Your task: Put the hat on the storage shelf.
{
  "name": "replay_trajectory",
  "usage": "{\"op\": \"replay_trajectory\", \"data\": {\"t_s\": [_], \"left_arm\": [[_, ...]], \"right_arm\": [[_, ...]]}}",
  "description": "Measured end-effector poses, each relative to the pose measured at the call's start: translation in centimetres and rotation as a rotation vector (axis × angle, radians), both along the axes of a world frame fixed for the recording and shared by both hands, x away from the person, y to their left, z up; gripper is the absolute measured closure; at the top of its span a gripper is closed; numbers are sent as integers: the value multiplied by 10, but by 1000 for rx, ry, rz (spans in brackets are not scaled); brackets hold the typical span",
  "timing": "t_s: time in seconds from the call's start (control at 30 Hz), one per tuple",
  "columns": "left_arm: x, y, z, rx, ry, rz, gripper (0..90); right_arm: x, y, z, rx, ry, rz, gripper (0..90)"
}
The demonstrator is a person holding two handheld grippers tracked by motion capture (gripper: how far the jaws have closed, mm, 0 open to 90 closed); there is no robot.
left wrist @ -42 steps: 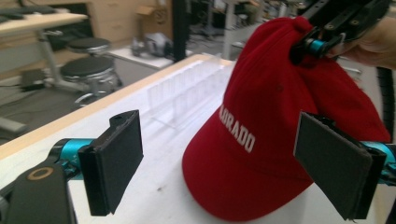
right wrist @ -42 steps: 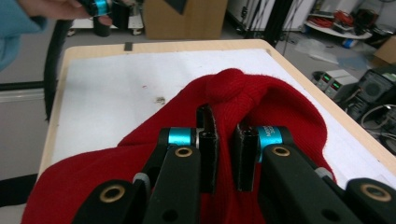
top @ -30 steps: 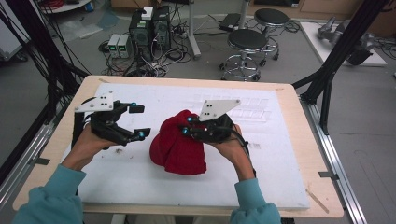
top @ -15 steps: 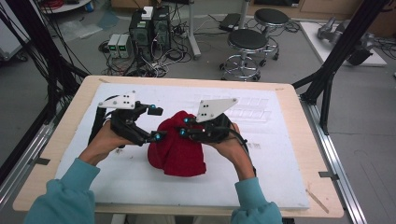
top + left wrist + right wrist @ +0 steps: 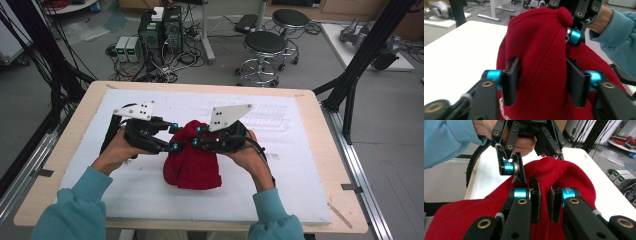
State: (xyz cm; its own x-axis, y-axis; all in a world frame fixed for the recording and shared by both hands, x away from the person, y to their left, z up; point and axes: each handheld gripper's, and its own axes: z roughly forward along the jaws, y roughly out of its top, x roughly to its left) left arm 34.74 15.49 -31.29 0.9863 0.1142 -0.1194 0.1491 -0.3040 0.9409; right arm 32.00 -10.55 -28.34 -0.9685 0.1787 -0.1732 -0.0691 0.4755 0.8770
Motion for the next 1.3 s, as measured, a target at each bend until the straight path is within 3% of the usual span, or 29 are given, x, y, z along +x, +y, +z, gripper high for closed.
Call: {"op": "replay_trajectory", "data": {"t_s": [0.33,0.53,0.63,0.73,0.87,1.17,1.3], "left_arm": [[-5,0,3,20,-16,25,819],[-9,-2,5,13,-27,70,856],[-9,-3,5,24,-35,81,857],[-10,-4,4,34,-43,95,857],[-10,-5,4,26,-47,110,858],[-7,-6,5,18,-40,184,858],[-5,-6,6,5,-29,255,859]], "right_arm": [[0,0,0,-4,1,-19,827],[-1,-1,1,17,-25,-50,758],[-1,-2,1,22,-33,-74,648],[-2,-3,2,83,-41,-122,333],[-2,-7,3,137,-45,-195,133],[-8,-14,7,172,-28,-248,85],[-12,-17,8,188,-17,-277,85]]}}
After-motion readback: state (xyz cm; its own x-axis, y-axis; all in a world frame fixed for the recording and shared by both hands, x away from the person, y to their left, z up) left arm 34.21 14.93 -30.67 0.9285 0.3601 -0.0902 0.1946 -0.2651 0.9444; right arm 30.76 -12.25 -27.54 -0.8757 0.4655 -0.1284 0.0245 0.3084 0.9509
